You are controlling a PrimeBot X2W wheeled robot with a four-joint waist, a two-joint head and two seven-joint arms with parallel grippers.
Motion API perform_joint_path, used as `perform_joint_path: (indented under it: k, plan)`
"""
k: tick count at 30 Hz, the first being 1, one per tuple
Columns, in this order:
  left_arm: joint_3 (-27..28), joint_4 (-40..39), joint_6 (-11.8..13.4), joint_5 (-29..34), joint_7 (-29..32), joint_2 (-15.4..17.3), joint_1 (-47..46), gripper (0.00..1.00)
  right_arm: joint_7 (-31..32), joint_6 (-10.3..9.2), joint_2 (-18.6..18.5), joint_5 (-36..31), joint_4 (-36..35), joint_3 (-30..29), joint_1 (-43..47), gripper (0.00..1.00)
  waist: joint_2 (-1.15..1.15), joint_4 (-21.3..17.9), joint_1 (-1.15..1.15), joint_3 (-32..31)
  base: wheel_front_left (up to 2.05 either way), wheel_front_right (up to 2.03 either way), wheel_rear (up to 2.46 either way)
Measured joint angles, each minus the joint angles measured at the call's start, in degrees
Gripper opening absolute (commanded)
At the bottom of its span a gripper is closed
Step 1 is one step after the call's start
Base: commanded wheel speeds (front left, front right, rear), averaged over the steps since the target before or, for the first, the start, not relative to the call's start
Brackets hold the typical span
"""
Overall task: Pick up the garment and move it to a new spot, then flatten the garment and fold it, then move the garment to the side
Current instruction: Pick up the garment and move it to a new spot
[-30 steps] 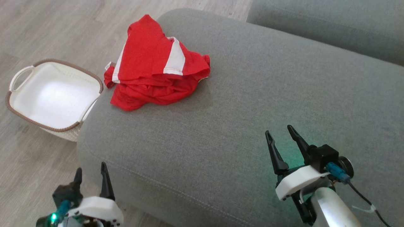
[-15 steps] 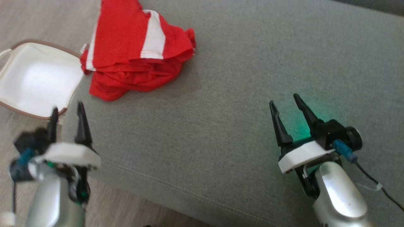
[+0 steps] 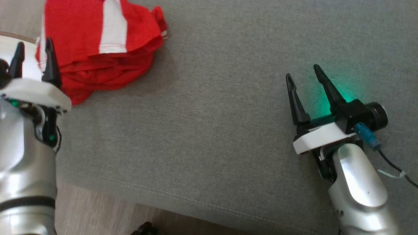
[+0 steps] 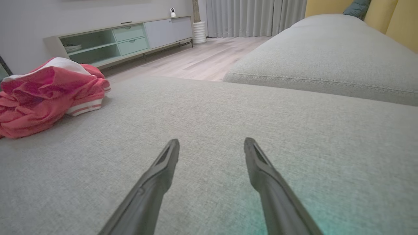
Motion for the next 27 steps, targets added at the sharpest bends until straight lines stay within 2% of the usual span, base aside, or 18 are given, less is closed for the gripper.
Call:
perform_joint_path:
  k: [7,15,16,18,19,27]
  plan:
    - [-2.38,10.25,-0.24,-0.46,0.00,1.09,-8.26,1.00,-0.10,0.00,-0.03,-0.47,-2.49,0.37,-1.28,1.00,0.00,-2.32,0.00,3.40,0.00,0.00,0.00]
    - [-2.66,20.68,-0.25,-3.33,2.15,1.78,-13.77,1.00,-0.35,0.01,0.01,-0.47,-4.00,0.80,-2.82,1.00,0.00,-4.12,0.00,5.72,0.00,0.00,0.00]
    - [-3.01,21.46,-0.25,-3.41,2.45,1.85,-14.35,0.74,-0.35,0.01,0.03,-0.47,-4.04,0.79,-2.99,1.00,0.00,-4.27,0.00,5.89,0.00,0.00,0.00]
    - [-3.79,22.69,-0.47,-3.82,2.61,1.87,-15.32,0.12,-0.53,0.01,0.09,-0.47,-4.12,0.77,-3.26,1.00,0.00,-4.53,0.00,6.14,0.00,0.00,0.00]
    - [-4.58,23.10,-0.60,-3.82,2.69,1.85,-15.62,0.00,-0.55,0.01,0.10,-0.47,-4.11,0.70,-3.42,1.00,0.00,-4.64,0.00,6.20,0.00,0.00,0.00]
    - [-8.32,24.84,-0.60,-5.13,1.80,2.60,-16.30,0.00,-0.57,0.01,0.09,-0.01,-3.04,0.04,-3.66,1.00,0.00,-5.13,0.00,4.91,0.00,0.00,0.00]
